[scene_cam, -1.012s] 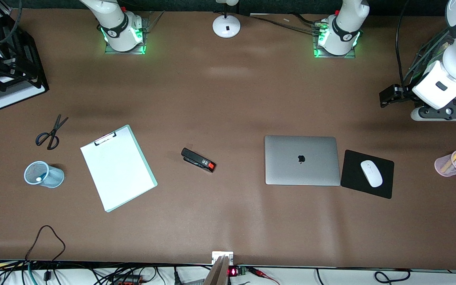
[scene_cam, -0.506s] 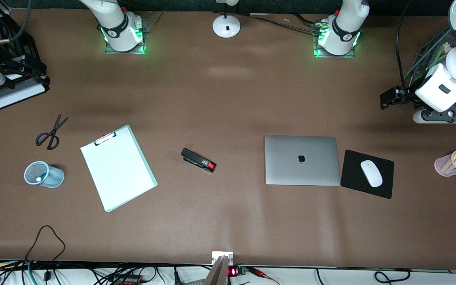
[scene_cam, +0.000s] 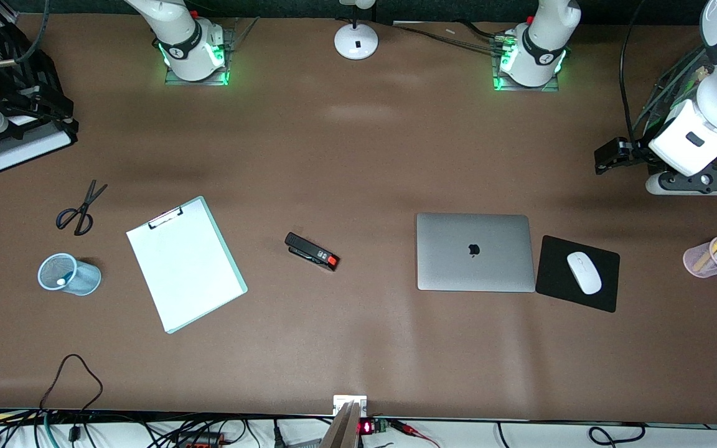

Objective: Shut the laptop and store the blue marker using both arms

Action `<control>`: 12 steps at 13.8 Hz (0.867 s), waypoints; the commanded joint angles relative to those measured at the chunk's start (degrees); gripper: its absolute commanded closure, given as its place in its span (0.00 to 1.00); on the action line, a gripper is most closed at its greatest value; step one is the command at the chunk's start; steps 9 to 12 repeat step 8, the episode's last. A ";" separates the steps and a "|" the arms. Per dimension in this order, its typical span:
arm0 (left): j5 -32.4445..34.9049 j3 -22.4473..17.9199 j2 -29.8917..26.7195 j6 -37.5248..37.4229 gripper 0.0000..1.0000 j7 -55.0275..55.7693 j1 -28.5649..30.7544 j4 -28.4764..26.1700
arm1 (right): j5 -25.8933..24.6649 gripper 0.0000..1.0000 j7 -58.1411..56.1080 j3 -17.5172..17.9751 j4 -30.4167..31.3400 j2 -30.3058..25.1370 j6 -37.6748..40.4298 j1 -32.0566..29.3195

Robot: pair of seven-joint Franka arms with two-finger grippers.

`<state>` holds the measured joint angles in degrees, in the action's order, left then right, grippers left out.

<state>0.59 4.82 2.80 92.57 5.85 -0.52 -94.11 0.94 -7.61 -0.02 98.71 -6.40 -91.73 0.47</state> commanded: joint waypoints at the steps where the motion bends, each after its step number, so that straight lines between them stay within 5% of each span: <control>1: -1.38 0.28 0.37 0.41 0.00 -1.01 0.96 0.77 | 0.29 0.00 0.49 -0.25 -1.59 0.69 1.11 0.32; 12: -1.20 -0.07 0.54 0.41 0.00 -1.37 0.96 1.73 | 0.03 0.00 0.23 -0.42 -1.67 0.69 1.38 0.05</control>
